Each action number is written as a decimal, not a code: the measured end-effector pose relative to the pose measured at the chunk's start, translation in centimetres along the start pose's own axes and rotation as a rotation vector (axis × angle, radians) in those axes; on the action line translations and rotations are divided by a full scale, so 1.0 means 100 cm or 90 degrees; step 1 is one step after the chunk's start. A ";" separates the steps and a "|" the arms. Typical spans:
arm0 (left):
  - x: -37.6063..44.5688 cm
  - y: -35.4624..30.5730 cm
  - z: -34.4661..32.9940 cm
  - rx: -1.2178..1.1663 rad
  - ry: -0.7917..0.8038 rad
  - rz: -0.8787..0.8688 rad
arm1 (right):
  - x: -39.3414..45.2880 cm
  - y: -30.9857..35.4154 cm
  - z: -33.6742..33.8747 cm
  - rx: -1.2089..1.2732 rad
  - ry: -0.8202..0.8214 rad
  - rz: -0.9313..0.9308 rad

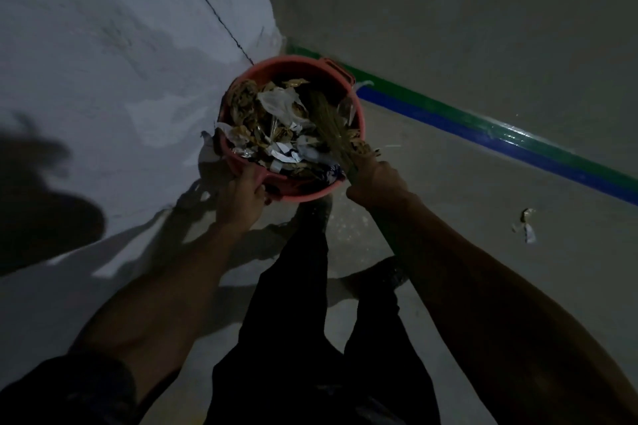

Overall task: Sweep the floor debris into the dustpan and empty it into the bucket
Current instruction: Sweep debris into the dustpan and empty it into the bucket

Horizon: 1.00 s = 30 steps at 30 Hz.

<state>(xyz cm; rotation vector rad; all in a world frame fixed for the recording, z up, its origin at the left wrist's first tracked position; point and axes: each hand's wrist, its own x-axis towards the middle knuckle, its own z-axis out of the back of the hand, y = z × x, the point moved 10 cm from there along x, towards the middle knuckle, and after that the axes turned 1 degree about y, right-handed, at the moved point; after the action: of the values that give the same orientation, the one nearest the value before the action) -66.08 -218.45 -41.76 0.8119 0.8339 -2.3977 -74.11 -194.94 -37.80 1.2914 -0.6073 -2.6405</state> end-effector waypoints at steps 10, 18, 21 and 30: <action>0.072 0.007 -0.028 0.190 0.027 -0.021 | 0.072 -0.011 -0.049 0.038 0.056 -0.043; 0.110 -0.007 -0.048 0.406 0.089 -0.092 | 0.101 -0.034 -0.076 0.053 0.066 -0.107; 0.113 -0.011 -0.044 0.393 0.109 -0.095 | 0.098 -0.033 -0.071 0.050 0.039 -0.086; 0.082 -0.015 0.006 0.376 0.081 -0.087 | 0.027 -0.043 -0.034 0.133 -0.012 -0.127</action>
<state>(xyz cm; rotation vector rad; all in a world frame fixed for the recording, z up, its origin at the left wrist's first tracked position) -73.07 -219.70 -46.21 1.1647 0.2112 -2.7781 -72.93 -192.85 -43.37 1.4549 -0.8156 -2.8142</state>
